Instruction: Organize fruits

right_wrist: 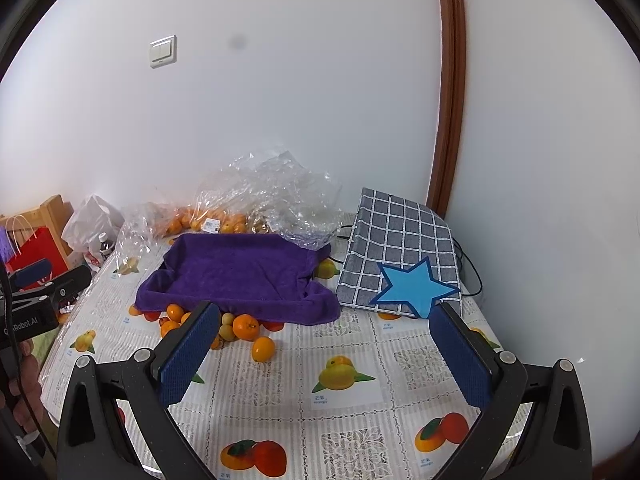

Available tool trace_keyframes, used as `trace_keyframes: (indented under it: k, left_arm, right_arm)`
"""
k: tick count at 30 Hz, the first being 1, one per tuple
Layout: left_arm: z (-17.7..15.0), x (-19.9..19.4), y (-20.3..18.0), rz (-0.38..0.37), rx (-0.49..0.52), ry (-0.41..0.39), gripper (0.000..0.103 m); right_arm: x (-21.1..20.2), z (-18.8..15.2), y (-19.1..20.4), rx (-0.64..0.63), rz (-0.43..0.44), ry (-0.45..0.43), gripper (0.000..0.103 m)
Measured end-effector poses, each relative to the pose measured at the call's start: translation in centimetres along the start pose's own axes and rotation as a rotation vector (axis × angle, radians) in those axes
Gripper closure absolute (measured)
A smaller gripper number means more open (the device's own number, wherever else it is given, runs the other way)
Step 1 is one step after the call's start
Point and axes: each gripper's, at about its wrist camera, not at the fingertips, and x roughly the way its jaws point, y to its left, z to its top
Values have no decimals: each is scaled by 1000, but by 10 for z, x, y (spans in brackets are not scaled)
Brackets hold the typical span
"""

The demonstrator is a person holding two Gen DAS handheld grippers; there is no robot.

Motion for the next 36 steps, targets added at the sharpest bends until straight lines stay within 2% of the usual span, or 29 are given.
trace_keyframes:
  k: [36]
  left_arm:
    - [-3, -4, 5, -2, -13, -3, 0]
  right_arm:
    - [-4, 0, 4, -2, 11, -13, 0]
